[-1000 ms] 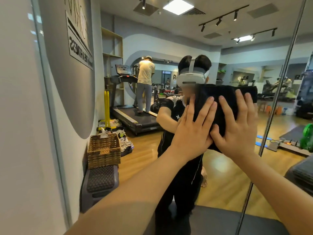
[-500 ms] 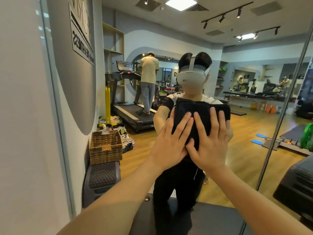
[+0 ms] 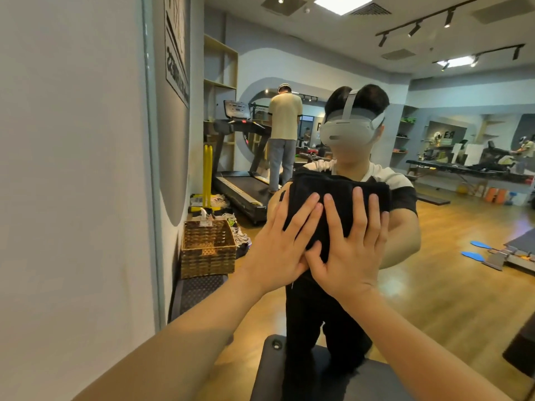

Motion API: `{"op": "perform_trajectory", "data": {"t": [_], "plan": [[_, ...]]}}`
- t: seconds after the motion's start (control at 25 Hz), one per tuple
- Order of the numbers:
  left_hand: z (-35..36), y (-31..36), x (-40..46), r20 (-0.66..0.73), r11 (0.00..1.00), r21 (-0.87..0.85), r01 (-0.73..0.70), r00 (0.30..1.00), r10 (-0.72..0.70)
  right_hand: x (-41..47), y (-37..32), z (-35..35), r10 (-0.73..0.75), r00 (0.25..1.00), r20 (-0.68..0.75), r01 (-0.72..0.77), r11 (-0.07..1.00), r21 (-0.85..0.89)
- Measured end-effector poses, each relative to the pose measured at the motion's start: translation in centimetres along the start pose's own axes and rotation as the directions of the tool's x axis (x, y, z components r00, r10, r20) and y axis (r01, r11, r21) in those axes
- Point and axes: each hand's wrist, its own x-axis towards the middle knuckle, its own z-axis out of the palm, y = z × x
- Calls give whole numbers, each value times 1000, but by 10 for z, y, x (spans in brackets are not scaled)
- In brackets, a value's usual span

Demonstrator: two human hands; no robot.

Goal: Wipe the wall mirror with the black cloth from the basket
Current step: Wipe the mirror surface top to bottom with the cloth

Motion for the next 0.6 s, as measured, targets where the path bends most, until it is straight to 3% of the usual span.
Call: {"op": "perform_trajectory", "data": {"t": [0.6], "plan": [[-27, -181, -92, 58, 989, 128, 73, 995, -81, 33, -183, 87, -39, 998, 58, 37, 999, 27]]}}
